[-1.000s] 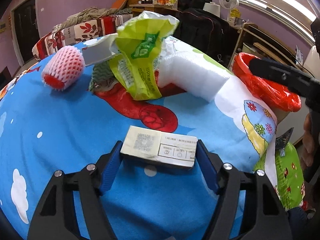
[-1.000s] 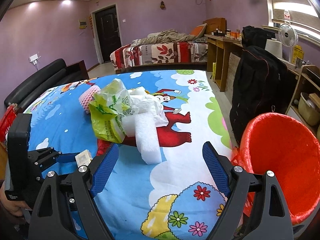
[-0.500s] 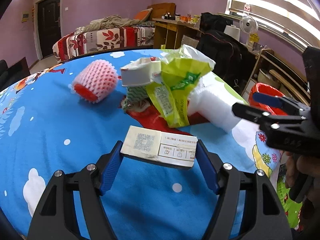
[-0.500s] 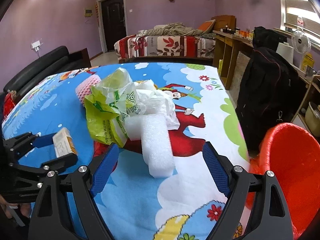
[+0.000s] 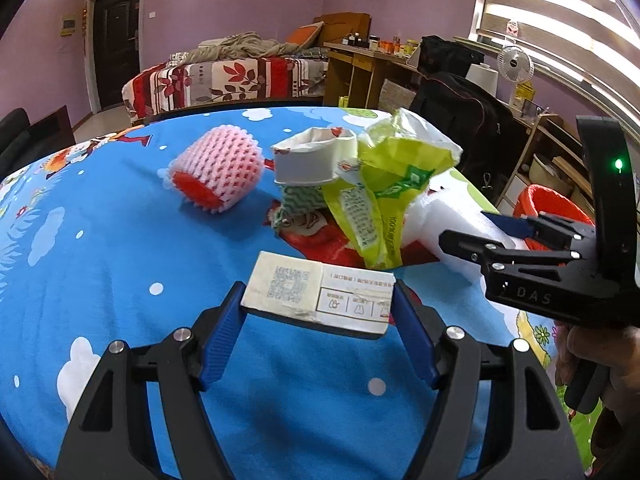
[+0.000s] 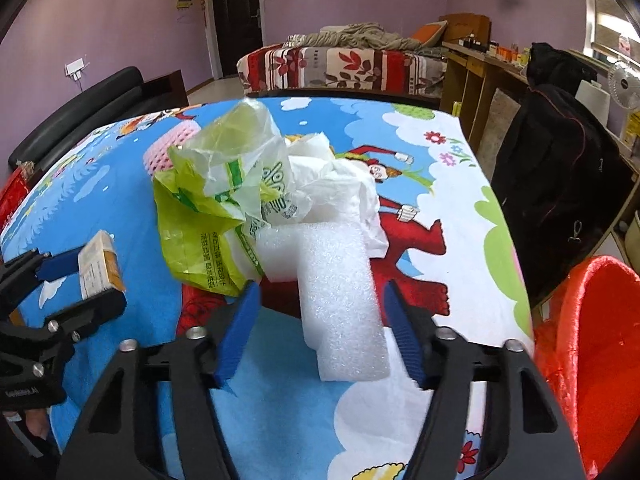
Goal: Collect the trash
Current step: 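Grasp the white card with the left gripper while the right grasps another foam block, then lift the card and foam block and carry both over the red wastebasket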
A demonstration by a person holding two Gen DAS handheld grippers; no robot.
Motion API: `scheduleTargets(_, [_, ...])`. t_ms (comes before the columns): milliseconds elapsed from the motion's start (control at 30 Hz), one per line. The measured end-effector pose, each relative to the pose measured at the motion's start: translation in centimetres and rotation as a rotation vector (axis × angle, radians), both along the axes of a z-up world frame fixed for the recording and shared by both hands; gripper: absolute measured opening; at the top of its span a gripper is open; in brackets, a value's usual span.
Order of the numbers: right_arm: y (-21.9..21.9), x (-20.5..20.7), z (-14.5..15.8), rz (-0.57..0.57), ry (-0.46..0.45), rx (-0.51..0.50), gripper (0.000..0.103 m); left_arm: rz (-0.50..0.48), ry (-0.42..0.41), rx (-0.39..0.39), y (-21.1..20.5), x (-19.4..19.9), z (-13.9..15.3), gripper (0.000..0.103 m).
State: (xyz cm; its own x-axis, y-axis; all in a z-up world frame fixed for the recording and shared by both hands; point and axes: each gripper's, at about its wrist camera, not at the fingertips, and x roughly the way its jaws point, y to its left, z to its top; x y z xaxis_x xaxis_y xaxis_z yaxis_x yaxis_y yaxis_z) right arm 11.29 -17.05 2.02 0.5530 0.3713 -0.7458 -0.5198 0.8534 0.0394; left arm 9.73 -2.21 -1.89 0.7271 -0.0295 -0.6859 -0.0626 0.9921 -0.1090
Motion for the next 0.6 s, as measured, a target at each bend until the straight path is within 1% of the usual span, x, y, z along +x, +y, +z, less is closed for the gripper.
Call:
scheduleTargets(33, [0.0, 0.0, -0.1, 0.001, 0.005, -0.002, 0.042, 0.009, 0.0, -0.001, 0.1, 0.2, 0.0, 0.07])
scheduleTargets(67, [-0.1, 0.0, -0.2, 0.0, 0.007, -0.004, 0.036, 0.017, -0.001, -0.002, 0.4, 0.3, 0.1, 0.07])
scheduleTargets(300, [-1.0, -0.6, 0.2, -0.009, 0.0, 0.02, 0.035, 0.069, -0.015, 0.002, 2.2, 1.6, 0.8, 0.07])
scheduleTargets(600, [-3.7, -1.9, 2.2, -0.056, -0.039, 0.064, 0.035, 0.087, -0.03, 0.027, 2.8, 4.1, 1.9, 0.07])
